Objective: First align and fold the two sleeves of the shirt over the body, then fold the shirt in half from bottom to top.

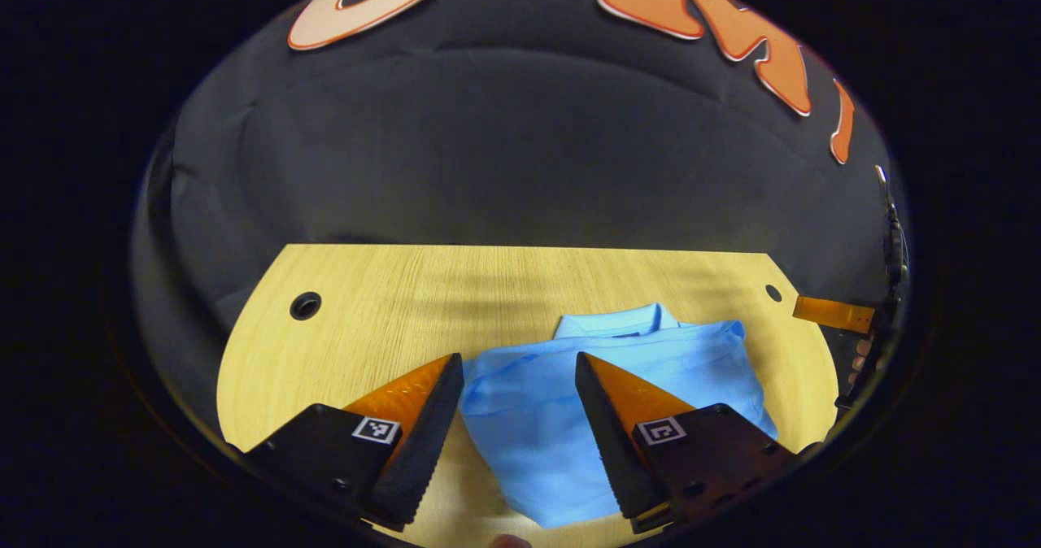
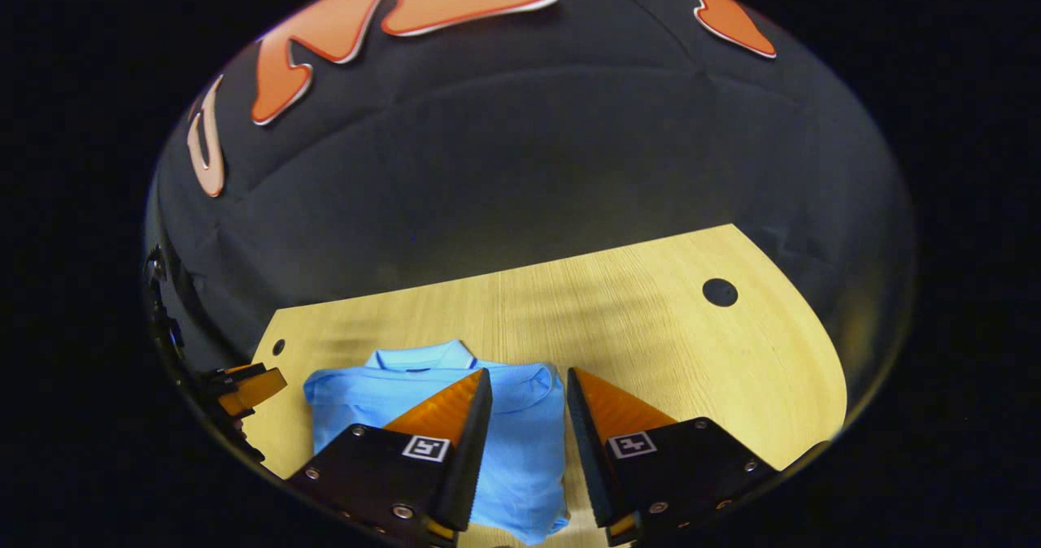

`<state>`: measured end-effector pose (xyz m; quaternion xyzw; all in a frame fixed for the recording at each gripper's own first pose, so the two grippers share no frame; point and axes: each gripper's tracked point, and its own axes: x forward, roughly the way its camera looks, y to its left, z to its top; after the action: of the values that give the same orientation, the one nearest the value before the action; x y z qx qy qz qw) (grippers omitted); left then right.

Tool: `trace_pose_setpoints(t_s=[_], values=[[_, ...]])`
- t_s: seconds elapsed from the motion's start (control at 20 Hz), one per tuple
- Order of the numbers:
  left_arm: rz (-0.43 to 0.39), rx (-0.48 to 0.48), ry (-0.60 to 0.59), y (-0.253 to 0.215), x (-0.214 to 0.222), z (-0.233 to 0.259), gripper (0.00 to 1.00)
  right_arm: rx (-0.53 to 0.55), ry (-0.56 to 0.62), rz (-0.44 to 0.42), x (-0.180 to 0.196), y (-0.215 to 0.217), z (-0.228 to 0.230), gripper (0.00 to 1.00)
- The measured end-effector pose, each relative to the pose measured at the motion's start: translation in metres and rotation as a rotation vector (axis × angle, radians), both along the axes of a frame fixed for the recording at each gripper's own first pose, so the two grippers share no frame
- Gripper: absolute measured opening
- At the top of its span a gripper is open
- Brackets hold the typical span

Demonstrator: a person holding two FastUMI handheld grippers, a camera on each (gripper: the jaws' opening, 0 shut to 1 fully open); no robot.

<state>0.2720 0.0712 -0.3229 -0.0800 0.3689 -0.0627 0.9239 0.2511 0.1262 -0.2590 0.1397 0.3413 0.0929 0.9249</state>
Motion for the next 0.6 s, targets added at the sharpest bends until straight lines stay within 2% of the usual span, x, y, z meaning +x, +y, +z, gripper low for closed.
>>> trace_pose_setpoints(t_s=[0.1,0.15,0.2,0.25,0.3,0.35,0.5,0.6], values=[[-0.009,0.005,-0.035,-0.008,-0.022,0.026,0.91,-0.019,-0.04,0.012,-0.023,-0.007,0.02,0.63],[-0.011,0.006,-0.056,-0.015,-0.033,0.039,0.93,-0.021,-0.062,0.019,-0.035,-0.01,0.03,0.66],[-0.006,0.01,-0.08,-0.018,-0.042,0.053,0.99,-0.02,-0.079,0.025,-0.046,-0.013,0.04,0.7],[-0.003,0.012,-0.104,-0.022,-0.052,0.067,1.0,-0.013,-0.098,0.031,-0.057,-0.016,0.051,0.64],[0.003,0.014,-0.129,-0.026,-0.062,0.081,1.0,0.004,-0.114,0.046,-0.068,-0.018,0.062,0.75],[0.01,0.014,-0.152,-0.031,-0.073,0.093,1.0,0.033,-0.124,0.075,-0.081,-0.016,0.073,0.77],[0.018,-0.04,-0.23,-0.038,-0.109,0.123,1.0,0.018,-0.189,0.096,-0.109,-0.036,0.101,0.8],[0.023,-0.036,-0.26,-0.043,-0.135,0.133,1.0,0.006,-0.252,0.089,-0.126,-0.049,0.122,0.82]])
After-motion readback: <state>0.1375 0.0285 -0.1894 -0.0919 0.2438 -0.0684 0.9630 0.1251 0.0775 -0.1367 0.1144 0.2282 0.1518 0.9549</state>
